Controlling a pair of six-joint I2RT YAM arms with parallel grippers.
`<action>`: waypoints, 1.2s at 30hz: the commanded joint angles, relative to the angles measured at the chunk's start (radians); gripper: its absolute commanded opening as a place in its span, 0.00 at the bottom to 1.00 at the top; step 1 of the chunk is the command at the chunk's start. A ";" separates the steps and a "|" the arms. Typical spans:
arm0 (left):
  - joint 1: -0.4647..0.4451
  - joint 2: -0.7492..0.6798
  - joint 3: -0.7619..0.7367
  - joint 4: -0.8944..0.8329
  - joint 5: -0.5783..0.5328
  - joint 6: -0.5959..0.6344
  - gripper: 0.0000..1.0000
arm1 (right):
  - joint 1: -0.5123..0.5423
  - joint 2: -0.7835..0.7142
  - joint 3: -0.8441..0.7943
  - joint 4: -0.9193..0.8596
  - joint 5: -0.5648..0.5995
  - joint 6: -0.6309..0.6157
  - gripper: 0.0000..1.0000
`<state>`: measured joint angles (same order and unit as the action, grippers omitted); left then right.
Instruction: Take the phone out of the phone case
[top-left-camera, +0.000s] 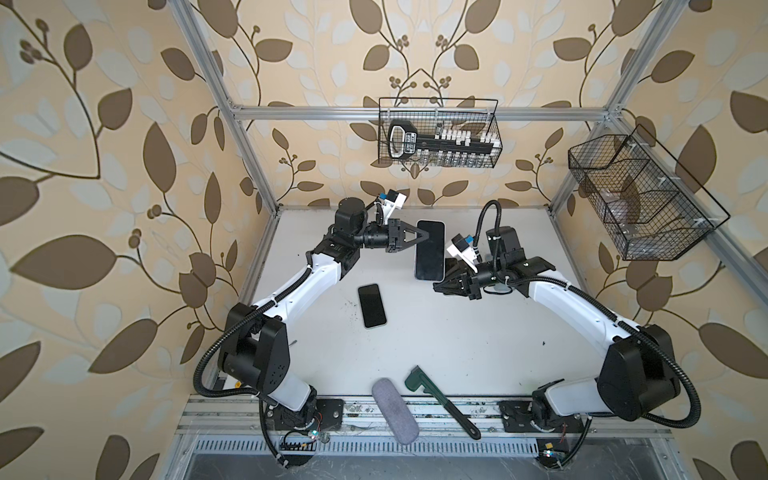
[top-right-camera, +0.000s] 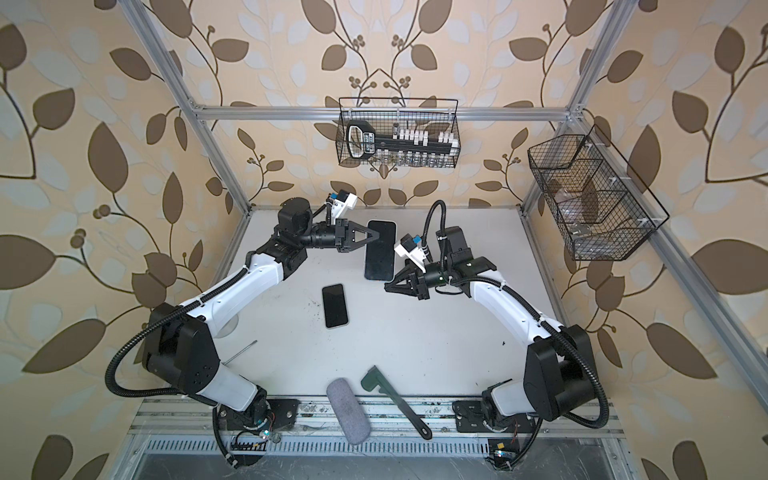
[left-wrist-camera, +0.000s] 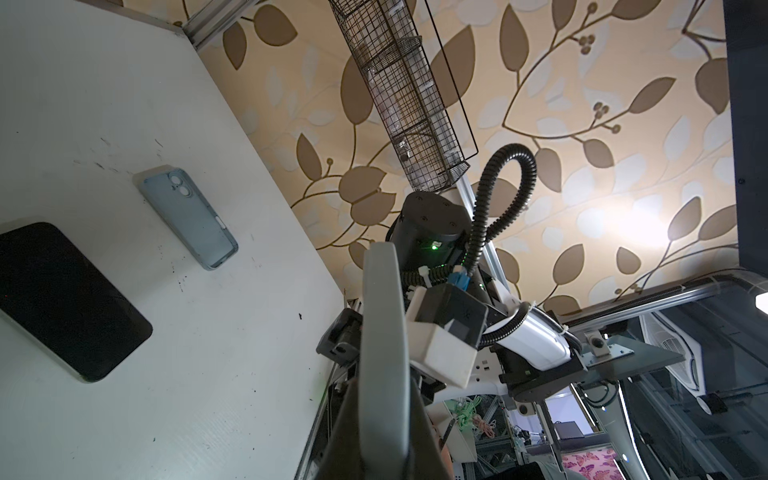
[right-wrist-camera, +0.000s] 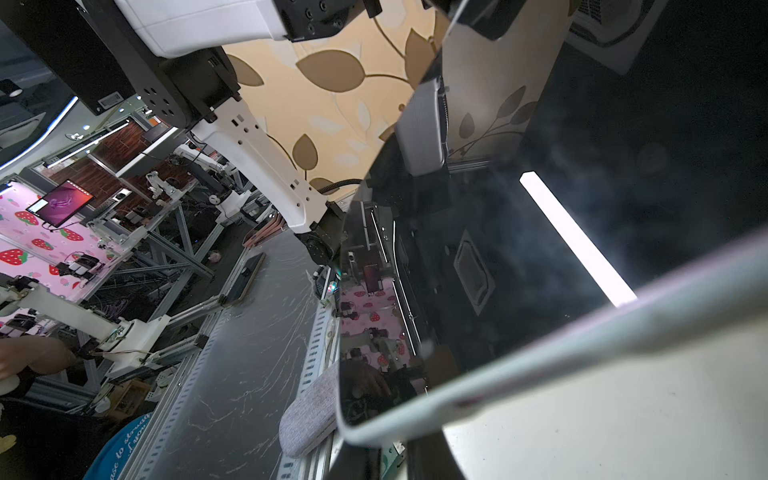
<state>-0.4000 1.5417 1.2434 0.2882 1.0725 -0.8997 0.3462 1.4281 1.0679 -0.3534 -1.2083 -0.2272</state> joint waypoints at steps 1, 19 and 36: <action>-0.049 -0.071 0.026 0.054 0.028 -0.037 0.00 | -0.002 -0.017 -0.009 0.039 -0.009 -0.041 0.15; -0.048 -0.050 0.105 -0.103 0.034 0.100 0.00 | 0.003 -0.147 -0.025 -0.047 -0.082 -0.037 0.60; -0.047 -0.068 0.082 -0.082 0.043 0.096 0.00 | 0.028 -0.076 0.032 -0.043 -0.090 -0.006 0.34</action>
<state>-0.4400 1.5085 1.2888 0.1387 1.0920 -0.8177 0.3691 1.3384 1.0649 -0.3817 -1.2678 -0.2119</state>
